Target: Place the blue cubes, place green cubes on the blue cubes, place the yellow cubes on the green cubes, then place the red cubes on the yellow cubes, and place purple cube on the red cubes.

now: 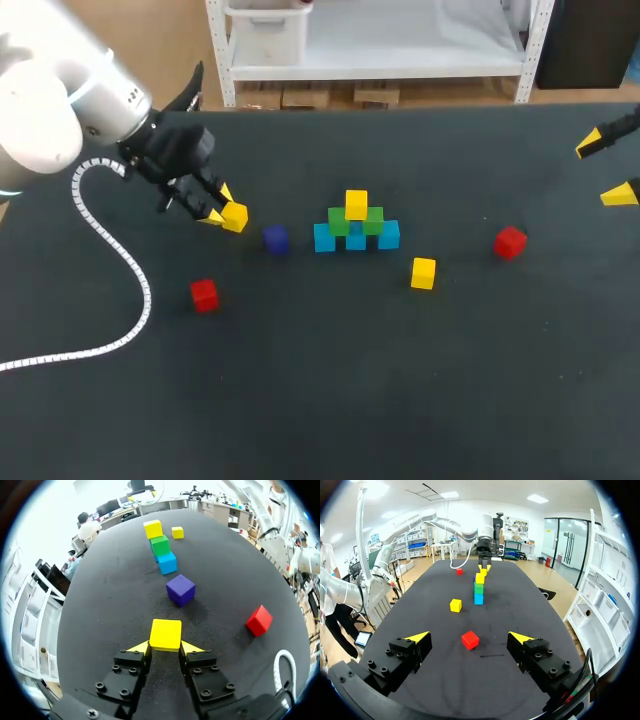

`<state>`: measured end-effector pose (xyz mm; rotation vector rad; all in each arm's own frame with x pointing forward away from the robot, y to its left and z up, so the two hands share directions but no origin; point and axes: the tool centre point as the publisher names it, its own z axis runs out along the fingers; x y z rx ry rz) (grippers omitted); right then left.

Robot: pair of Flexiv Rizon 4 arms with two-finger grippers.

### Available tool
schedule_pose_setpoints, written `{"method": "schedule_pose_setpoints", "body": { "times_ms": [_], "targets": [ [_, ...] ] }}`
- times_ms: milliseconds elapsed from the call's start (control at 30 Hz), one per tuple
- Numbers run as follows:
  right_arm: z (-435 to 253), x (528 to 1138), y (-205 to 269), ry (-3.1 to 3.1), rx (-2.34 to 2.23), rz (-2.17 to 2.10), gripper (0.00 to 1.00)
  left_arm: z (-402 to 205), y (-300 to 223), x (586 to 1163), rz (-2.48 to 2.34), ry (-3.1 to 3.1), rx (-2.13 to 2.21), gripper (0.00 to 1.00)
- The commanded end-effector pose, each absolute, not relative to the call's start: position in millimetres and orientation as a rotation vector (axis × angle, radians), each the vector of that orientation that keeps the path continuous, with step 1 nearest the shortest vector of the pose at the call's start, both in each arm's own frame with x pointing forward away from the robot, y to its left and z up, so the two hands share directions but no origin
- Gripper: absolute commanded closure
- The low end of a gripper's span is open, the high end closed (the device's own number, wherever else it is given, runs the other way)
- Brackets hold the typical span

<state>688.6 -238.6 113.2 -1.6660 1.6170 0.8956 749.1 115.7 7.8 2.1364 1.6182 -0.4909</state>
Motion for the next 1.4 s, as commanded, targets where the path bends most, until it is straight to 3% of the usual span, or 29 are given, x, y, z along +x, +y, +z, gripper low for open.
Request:
{"method": "schedule_pose_setpoints", "body": {
  "times_ms": [33, 500, 867, 1400],
  "targets": [
    [113, 689, -238, 1.616, -1.666, 0.895, 0.00, 30, 115, 733, -0.455, 1.653, 2.074, 1.00],
    [113, 689, -238, 1.616, -1.666, 0.895, 0.00, 88, 52, 733, -0.409, 1.759, 1.850, 1.00],
    [113, 689, -238, 1.616, -1.666, 0.895, 0.00, 82, 2, 723, -0.458, 1.739, 1.927, 1.00],
    [113, 689, -238, 1.616, -1.666, 0.895, 0.00, 76, -15, 708, -0.446, 1.872, 1.812, 1.00]
  ]
}}
